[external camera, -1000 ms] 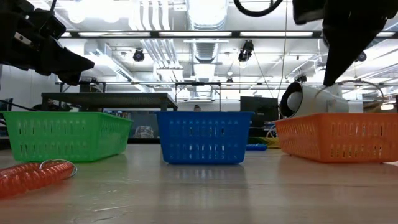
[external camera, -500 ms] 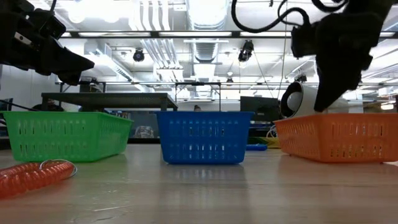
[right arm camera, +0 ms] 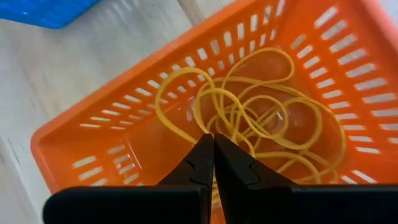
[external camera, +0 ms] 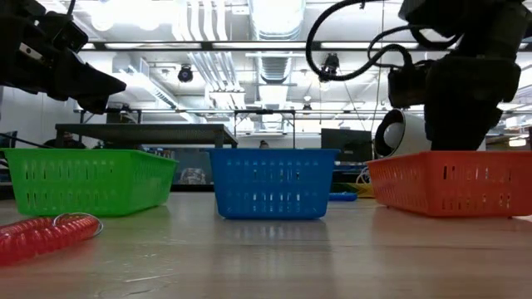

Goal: Pick & Place Office Desk Supplies
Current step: Put the yellow rubber band into the orange bin, then put the crayon box into the blue bin

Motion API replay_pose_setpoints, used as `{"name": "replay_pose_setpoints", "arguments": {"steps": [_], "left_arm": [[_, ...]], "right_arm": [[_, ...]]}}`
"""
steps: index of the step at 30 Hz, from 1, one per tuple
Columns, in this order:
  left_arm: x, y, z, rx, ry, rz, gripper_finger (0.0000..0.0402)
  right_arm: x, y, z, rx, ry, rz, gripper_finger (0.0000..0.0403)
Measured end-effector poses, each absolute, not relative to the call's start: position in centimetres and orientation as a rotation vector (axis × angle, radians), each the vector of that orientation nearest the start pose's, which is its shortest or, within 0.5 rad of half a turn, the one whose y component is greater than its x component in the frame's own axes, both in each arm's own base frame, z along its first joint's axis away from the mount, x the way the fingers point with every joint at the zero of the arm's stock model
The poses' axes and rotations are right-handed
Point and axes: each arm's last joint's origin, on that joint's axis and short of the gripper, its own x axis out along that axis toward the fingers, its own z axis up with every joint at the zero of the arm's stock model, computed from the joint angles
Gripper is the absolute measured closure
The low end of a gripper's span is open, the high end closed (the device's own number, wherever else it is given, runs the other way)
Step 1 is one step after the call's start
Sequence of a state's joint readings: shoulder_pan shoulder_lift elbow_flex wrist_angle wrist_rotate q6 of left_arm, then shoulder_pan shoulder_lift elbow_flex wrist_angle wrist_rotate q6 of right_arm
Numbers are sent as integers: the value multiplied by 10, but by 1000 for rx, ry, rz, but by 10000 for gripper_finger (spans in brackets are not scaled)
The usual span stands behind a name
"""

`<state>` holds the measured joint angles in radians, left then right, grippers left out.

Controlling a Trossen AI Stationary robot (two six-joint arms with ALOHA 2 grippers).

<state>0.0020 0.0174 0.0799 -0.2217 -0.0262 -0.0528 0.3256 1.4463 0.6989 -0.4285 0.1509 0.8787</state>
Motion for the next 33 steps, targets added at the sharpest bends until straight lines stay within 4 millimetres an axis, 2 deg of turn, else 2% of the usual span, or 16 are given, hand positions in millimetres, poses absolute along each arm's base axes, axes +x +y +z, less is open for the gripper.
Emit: {"name": "replay_pose_setpoints", "arguments": {"steps": [10,23,26,33], "left_arm": [[92,1,168,-51,158,32,374],[92,1,168,-51,158,33,374],[92,1,168,-51,158,32,374],[92,1,168,-51,158,33,374]], "right_arm": [[246,79,146,483,1151,-368,394],[247,79,156,485,1129,-362,393],[247,79,156,483,1133,-365,377],[247,80,156,443,1141,-312,310]]}}
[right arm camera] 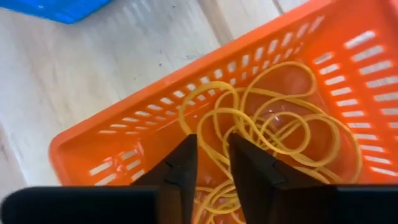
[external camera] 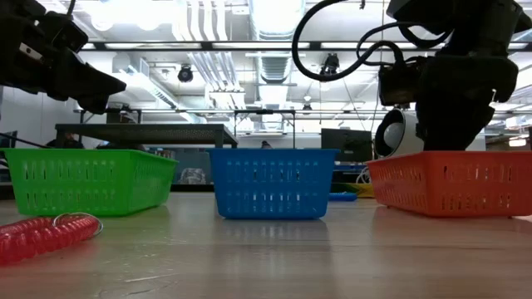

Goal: Pick & Place Office Desk Supplies
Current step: Put the crayon box into the blue bin

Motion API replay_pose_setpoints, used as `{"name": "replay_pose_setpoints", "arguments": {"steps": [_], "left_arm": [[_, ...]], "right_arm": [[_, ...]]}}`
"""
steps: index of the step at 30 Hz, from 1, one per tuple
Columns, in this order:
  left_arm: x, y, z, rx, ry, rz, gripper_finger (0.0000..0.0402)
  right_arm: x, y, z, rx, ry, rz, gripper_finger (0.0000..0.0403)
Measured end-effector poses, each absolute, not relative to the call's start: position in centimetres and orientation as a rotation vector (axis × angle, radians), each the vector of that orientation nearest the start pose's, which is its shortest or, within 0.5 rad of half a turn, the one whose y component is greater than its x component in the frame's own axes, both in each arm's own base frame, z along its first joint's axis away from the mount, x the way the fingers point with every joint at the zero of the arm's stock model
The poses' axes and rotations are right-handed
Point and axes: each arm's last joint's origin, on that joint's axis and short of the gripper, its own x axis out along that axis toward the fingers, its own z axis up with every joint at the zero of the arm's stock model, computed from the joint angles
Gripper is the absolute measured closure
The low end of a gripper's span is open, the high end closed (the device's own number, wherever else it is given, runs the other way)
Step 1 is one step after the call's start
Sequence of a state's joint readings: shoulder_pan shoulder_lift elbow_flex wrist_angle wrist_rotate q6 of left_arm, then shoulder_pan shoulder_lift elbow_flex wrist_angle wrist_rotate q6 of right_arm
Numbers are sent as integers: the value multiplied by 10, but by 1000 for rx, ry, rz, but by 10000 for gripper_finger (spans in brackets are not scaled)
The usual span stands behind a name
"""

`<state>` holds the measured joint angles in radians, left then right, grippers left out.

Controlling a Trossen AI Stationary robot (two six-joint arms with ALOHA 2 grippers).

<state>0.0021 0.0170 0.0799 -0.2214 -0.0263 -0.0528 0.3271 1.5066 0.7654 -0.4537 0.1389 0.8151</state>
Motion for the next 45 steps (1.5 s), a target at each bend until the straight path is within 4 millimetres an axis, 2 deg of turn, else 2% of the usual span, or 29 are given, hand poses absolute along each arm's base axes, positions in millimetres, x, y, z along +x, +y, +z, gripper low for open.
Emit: {"name": "replay_pose_setpoints", "arguments": {"steps": [6,13,30,37,45], "left_arm": [[92,1,168,-51,158,33,374],[92,1,168,-51,158,32,374],[92,1,168,-51,158,32,374],[92,1,168,-51,158,32,374],[92,1,168,-51,158,32,374]], "right_arm": [[248,80,156,445,1138,-297,264],[247,80,162,459,1115,-288,254],[223,72,228,531,848,-172,267],[222,71,254,357,624,-72,270],[227,70,274,160,421,-42,258]]}}
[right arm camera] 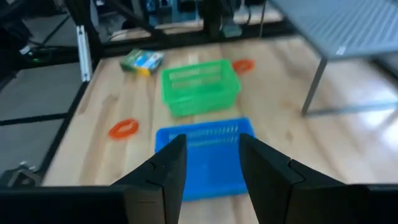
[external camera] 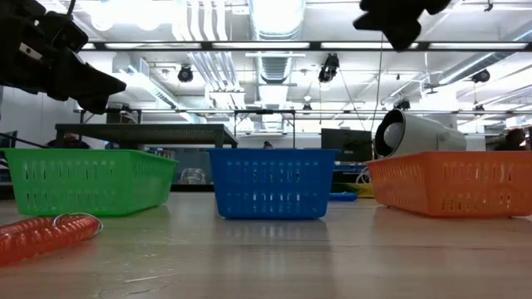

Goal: Pick & Place Office Desk Supplies
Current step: Put the crayon box into the blue bin

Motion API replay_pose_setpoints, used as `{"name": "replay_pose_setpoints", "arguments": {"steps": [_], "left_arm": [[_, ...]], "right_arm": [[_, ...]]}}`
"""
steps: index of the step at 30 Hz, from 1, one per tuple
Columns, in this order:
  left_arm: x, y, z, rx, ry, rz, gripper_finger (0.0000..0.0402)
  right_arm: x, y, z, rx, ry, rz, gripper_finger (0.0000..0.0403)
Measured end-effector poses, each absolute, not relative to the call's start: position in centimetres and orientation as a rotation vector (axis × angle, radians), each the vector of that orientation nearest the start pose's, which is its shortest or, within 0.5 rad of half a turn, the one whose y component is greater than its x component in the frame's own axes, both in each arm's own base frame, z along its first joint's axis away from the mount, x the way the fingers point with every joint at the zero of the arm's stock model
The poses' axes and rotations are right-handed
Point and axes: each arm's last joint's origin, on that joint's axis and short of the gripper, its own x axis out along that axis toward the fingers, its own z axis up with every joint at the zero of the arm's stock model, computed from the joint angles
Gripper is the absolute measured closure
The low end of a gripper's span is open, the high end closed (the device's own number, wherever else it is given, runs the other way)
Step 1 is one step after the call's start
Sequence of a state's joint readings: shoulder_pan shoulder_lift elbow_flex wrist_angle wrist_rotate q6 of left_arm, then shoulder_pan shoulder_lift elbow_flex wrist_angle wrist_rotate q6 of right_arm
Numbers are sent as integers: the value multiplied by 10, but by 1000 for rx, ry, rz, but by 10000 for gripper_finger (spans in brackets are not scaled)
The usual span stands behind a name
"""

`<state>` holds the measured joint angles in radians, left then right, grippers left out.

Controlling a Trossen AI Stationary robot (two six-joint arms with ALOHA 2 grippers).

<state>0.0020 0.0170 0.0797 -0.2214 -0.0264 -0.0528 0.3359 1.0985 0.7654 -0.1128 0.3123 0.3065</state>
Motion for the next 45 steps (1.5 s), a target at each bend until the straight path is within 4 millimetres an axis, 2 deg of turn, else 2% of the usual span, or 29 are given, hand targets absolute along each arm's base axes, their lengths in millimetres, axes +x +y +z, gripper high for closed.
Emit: {"name": "replay_pose_setpoints", "arguments": {"steps": [11,25,29,35,45], "left_arm": [[92,1,168,-51,158,33,374],[92,1,168,-51,158,32,374],[92,1,168,-51,158,33,374],[92,1,168,-51,158,32,374],[92,1,168,-51,158,32,374]], "right_arm": [[230,70,279,-49,362,3,266],[228,70,286,-79,314,12,266],[228,68,286,-123,309,-50,268],[232,57,289,-136,287,-100,258],[238,27,293,-100,253,-176,243]]}}
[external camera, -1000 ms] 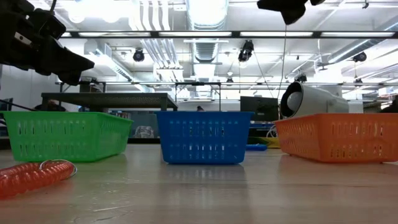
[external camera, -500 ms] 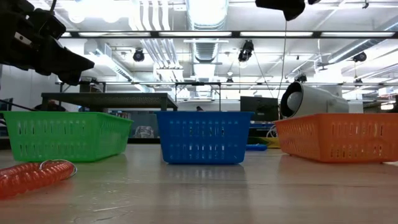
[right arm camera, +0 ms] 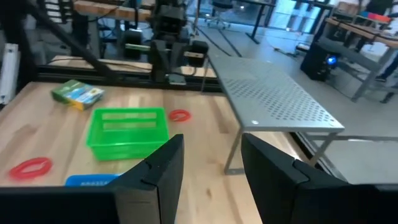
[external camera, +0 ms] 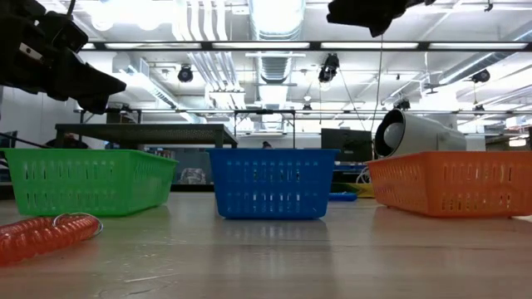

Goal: Pick & Place Office Desk Supplies
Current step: Put the crayon box into the blue bin

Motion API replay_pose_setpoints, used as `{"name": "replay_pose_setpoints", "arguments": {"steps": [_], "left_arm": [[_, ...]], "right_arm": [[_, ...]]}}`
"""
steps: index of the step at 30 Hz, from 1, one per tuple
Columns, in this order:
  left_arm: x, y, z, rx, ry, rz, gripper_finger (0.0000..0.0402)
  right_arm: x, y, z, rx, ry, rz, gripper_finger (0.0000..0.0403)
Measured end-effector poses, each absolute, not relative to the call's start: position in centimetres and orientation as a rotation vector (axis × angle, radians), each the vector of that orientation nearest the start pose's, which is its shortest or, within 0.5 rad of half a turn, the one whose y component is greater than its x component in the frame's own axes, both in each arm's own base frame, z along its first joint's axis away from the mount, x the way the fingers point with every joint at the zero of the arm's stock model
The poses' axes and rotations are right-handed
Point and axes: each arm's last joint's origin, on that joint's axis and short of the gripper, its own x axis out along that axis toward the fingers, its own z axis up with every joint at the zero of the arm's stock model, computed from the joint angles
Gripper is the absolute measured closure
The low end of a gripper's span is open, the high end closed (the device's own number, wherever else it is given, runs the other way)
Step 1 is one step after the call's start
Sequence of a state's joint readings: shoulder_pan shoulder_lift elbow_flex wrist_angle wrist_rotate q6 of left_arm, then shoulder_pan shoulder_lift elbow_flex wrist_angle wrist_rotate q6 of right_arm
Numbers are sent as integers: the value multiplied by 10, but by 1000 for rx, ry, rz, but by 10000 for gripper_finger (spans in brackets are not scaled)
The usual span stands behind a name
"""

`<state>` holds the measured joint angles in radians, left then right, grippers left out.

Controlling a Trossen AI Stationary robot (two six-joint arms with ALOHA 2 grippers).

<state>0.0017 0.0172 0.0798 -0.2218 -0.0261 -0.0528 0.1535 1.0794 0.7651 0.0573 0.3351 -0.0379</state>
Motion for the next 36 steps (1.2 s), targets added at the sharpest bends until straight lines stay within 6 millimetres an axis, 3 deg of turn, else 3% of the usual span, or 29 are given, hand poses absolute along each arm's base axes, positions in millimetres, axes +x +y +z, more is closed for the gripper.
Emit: {"name": "replay_pose_setpoints", "arguments": {"steps": [7,14,19,30,36], "left_arm": [[92,1,168,-51,158,32,374],[92,1,168,-51,158,33,374],[92,1,168,-51,158,33,374],[92,1,168,-51,158,33,374],[92,1,168,-51,158,33,374]], "right_arm": [[241,7,297,-99,223,-155,241],[241,-28,298,12,201,-146,240],[238,-44,298,-10,201,-174,239],[219,-46,308,-11,203,-258,234],[201,-42,294,13,214,-296,235]]}}
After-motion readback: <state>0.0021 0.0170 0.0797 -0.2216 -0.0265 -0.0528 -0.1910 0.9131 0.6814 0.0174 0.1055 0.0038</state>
